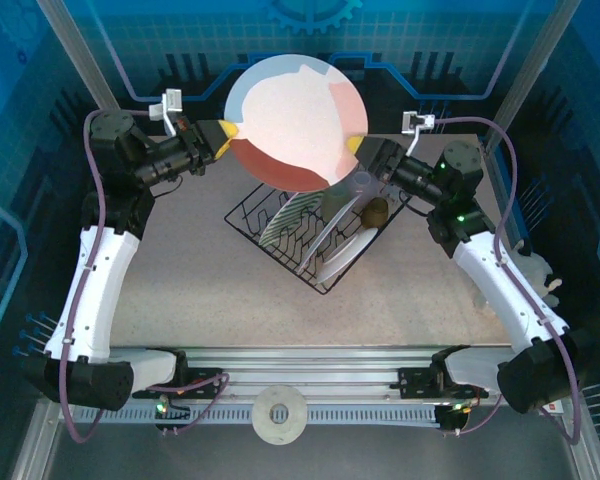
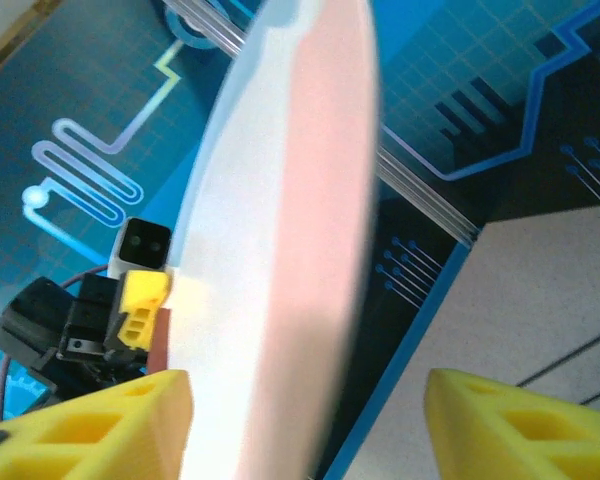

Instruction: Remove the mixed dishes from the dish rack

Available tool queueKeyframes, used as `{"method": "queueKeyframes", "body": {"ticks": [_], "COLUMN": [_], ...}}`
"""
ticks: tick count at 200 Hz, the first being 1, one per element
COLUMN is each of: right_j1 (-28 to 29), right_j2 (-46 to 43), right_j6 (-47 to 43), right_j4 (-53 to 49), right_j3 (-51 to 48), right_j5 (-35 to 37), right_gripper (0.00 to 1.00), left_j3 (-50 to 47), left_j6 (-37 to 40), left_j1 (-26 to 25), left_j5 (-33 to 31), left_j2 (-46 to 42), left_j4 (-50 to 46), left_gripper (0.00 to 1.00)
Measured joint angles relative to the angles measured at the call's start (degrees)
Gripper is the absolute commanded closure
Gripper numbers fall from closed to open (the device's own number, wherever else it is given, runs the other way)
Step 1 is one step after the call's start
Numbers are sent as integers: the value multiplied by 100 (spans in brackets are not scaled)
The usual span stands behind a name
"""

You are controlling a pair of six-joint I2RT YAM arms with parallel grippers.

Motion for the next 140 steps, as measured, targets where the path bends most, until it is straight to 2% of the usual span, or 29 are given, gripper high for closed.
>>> {"method": "queueKeyframes", "body": {"ticks": [74, 107, 136, 140], "right_j1": [-2, -2, -2, -4], "right_j2": [-11, -11, -48, -59], "right_j6": [494, 592, 664, 728], "right_j4": [525, 538, 439, 411], "right_j3": [-85, -133, -186, -186], "right_j5": [-144, -146, -105, -87], "right_gripper": [63, 79, 98, 100], "left_j3": [-212, -352, -393, -402], "left_j6": [105, 103, 133, 146], "left_j1": [0, 0, 0, 0], "left_j5": [33, 72, 120, 122], "left_j2": [0, 2, 33, 35], "left_j4": [11, 144, 358, 400], "left_gripper": [100, 100, 100, 97]}}
